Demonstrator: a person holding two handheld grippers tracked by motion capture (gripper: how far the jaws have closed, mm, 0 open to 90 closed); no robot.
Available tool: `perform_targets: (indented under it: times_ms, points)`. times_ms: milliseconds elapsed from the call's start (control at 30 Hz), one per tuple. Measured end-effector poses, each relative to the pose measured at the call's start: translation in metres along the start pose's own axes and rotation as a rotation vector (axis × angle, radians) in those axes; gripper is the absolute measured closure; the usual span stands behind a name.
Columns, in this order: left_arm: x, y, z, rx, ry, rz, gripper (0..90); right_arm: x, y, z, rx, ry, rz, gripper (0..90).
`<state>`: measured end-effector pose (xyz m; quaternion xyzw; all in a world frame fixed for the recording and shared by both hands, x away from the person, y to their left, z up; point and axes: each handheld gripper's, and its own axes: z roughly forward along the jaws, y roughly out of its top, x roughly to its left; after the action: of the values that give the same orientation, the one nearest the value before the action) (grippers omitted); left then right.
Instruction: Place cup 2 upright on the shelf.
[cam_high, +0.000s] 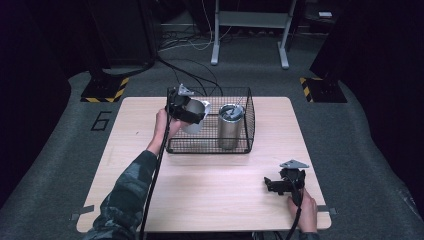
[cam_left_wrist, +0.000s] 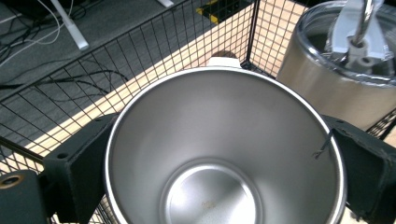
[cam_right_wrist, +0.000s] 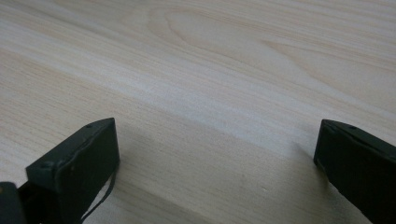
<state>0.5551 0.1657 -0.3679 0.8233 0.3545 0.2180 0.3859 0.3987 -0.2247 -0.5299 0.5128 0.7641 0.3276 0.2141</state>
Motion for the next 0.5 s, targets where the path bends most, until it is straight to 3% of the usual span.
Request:
perform_targets:
  times_ms: [500]
  points:
    - [0.001, -0.006, 0.025, 0.065, -0.005, -0.024, 5.9, 0.0, 0.0, 0.0, 0.0, 0.0, 0.0, 0.0]
